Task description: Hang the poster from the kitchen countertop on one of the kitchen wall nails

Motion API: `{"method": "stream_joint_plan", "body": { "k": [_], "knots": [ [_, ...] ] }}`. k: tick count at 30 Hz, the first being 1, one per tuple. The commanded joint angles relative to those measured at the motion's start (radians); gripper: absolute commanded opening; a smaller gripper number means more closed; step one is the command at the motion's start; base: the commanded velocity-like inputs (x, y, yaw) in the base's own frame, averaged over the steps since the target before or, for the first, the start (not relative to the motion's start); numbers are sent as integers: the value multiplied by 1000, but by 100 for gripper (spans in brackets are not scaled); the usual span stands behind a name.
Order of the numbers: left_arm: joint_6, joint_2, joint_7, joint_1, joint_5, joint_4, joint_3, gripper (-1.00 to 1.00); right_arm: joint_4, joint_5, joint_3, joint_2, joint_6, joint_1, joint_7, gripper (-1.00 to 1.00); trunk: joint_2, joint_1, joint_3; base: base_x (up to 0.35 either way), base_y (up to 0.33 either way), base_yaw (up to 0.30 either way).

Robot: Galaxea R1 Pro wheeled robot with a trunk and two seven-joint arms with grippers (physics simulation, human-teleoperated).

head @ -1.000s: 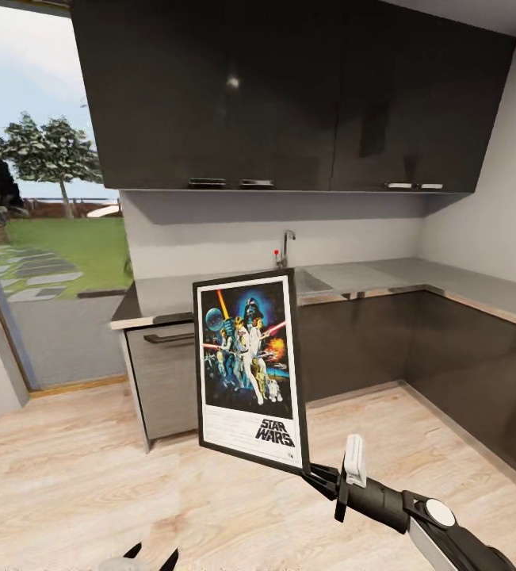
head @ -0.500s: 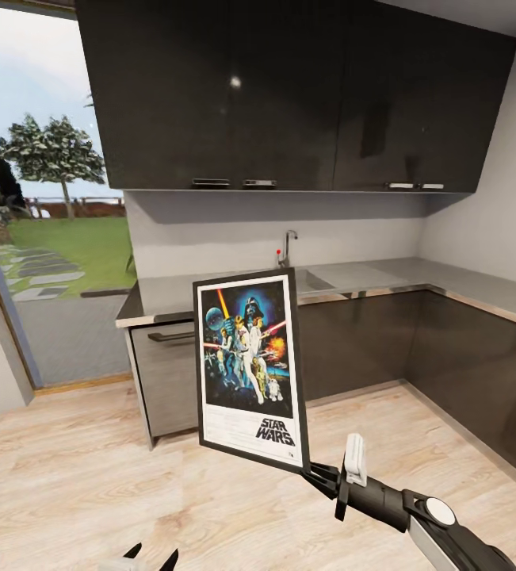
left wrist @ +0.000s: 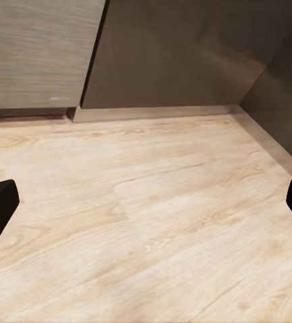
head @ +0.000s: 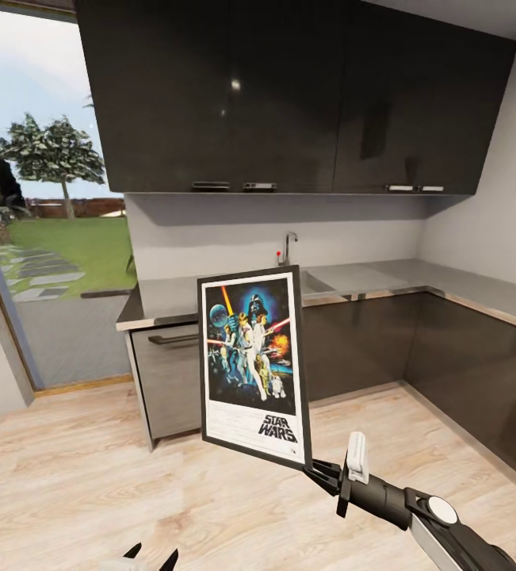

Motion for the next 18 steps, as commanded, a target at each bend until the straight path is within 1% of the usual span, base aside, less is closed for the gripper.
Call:
{"method": "stream_joint_plan", "body": {
  "k": [1,7,10,11,12,13,15,16,17,18],
  "knots": [
    [-5,1,10,-2,-2,-2,-5,100,1,-7,4,-2,-5,-1,1,-100,6,-4,1,0,0,0],
    [-5,0,10,-2,3,1,-6,100,1,-7,4,-2,-5,-1,1,-100,48,-27,12,0,0,0],
    [-3,-8,10,-2,35,34,-8,100,1,-7,4,-3,-5,-1,1,-100,69,-38,17,0,0,0],
    [-2,-16,10,-2,60,67,-8,100,1,-7,4,-3,-5,-1,1,-100,76,-42,19,0,0,0],
    [-1,-20,10,-2,73,84,-8,100,1,-7,4,-3,-5,-1,1,-100,83,-46,21,0,0,0],
    [2,-38,10,-2,107,132,-6,100,1,-7,4,-2,-5,-1,0,-100,90,-50,22,0,0,0],
    [9,-55,10,-2,125,165,4,100,1,-7,4,-2,-5,-1,0,-100,104,-58,25,0,0,0],
    [31,-84,9,-2,143,211,36,100,1,-7,4,-2,-5,-1,0,-100,111,-61,27,0,0,0],
    [99,-140,5,-2,176,304,130,100,1,-7,4,-3,-5,-1,1,-100,118,-65,28,0,0,0],
    [167,-184,-10,-2,194,378,218,100,1,-7,4,-4,-5,-1,1,-100,125,-69,30,0,0,0]
  ]
}}
